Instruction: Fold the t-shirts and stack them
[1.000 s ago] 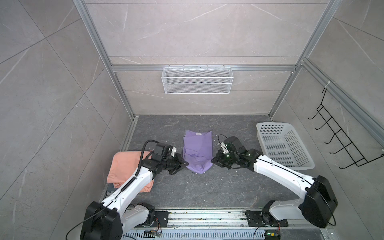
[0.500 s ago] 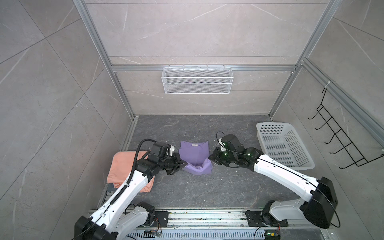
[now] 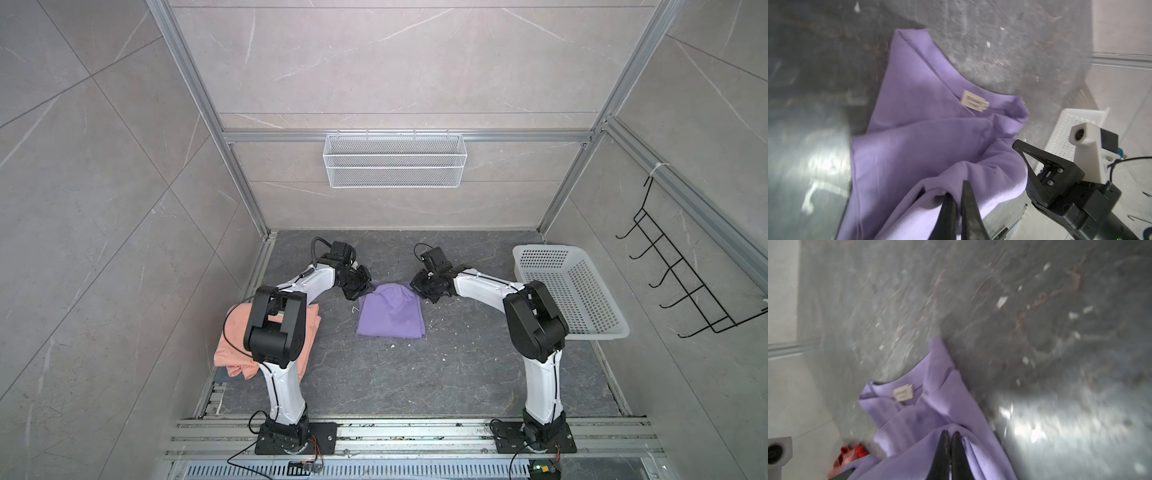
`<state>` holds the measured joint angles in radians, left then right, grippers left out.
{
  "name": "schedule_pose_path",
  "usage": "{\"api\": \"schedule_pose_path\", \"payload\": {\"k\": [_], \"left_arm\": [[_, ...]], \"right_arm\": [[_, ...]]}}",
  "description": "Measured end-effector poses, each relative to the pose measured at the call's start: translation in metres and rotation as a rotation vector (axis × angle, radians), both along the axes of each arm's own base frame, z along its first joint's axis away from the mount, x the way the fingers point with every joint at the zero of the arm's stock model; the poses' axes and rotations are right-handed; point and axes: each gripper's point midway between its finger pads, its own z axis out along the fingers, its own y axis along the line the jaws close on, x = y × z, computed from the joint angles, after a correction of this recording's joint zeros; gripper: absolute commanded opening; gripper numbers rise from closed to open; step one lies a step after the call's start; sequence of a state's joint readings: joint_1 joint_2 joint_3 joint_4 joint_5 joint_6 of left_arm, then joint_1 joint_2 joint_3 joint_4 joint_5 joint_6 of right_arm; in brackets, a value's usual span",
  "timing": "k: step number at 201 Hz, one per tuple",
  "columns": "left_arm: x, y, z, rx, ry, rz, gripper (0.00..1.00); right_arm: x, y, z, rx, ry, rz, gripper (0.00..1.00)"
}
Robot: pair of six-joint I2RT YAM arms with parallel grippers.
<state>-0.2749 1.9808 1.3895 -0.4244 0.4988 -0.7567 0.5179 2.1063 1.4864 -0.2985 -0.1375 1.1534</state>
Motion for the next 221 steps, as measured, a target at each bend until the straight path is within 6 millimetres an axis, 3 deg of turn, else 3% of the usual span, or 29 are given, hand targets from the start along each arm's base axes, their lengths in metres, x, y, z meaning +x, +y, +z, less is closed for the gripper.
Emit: {"api": "schedule_pose_path", "payload": {"k": [19,48,85,121,146,154,164,182,204,221], "left_arm": [[0.014,-0.002,-0.011,0.019,0.014,0.001,0.04],[0.033,-0.004,-0.013,0.033,-0.009,0.011,0.00],[0.039,0.001,-0.010,0.045,-0.024,0.026,0.00],[0.042,0.017,0.016,0.024,-0.069,0.078,0.00],[0.061,0.037,0.033,-0.013,-0.122,0.133,0.00],[0.068,0.040,0.034,-0.028,-0.125,0.138,0.07],[0.080,0.042,0.032,-0.050,-0.135,0.141,0.23],[0.104,0.043,0.021,-0.085,-0.152,0.152,0.27],[0.120,0.042,0.006,-0.104,-0.147,0.160,0.34],[0.124,0.046,0.004,-0.109,-0.146,0.175,0.41]], "right_arm": [[0.010,0.000,-0.003,0.003,0.001,-0.015,0.00],[0.033,0.008,0.010,0.026,-0.033,-0.015,0.00],[0.040,0.010,0.021,0.044,-0.037,0.000,0.00],[0.042,-0.001,0.030,0.035,-0.036,-0.012,0.00],[0.068,0.002,0.051,0.074,-0.090,-0.024,0.01],[0.081,0.007,0.057,0.100,-0.118,-0.022,0.03],[0.095,0.013,0.060,0.126,-0.152,-0.020,0.05],[0.109,0.016,0.047,0.145,-0.172,-0.031,0.14],[0.119,0.014,0.025,0.157,-0.174,-0.046,0.40],[0.127,0.009,0.023,0.178,-0.194,-0.062,0.44]]}}
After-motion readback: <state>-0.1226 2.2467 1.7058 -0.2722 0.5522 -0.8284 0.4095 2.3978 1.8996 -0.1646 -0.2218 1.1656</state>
